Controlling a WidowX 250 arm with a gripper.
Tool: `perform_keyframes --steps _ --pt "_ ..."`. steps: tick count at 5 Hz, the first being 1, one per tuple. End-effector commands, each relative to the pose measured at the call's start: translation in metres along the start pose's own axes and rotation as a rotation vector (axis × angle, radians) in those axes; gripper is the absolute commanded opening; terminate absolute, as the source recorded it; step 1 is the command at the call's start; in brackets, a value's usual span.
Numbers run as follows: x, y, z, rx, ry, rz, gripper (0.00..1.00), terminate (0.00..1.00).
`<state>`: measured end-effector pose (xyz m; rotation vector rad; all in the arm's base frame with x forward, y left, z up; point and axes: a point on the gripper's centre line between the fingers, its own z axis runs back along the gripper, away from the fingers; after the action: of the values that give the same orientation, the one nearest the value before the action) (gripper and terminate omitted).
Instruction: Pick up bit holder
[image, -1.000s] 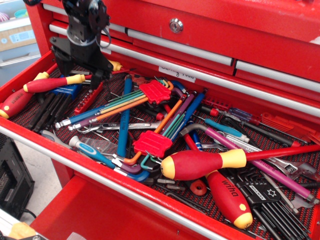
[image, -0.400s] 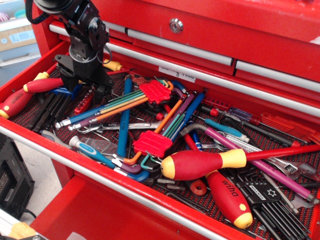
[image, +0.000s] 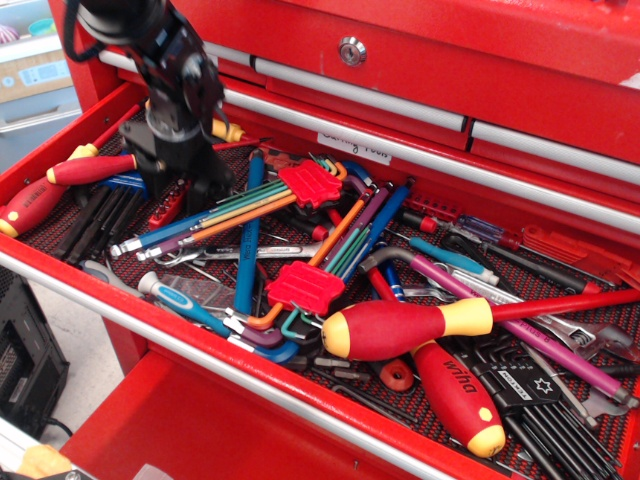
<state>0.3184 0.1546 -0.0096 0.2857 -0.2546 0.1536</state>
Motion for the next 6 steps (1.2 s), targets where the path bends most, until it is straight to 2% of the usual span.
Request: perform_keyframes --steps 1,2,3,4,5,6 --pt "0.013 0.01 0.016 -0.073 0.109 0.03 0.0 0.0" --pt "0.009 0.01 0.028 -0.007 0.059 0.031 0.0 0.0" --pt "0.013 0.015 0.051 0.022 0.095 0.033 0.0 0.0" --pt "0.024 0.019 0.093 0.092 0.099 0.005 0.0 0.0" --pt "0.03 0.018 0.138 0.154 0.066 -0.046 0.0 0.0" --pt "0.029 0.008 0.181 0.226 0.064 -0.067 0.0 0.0"
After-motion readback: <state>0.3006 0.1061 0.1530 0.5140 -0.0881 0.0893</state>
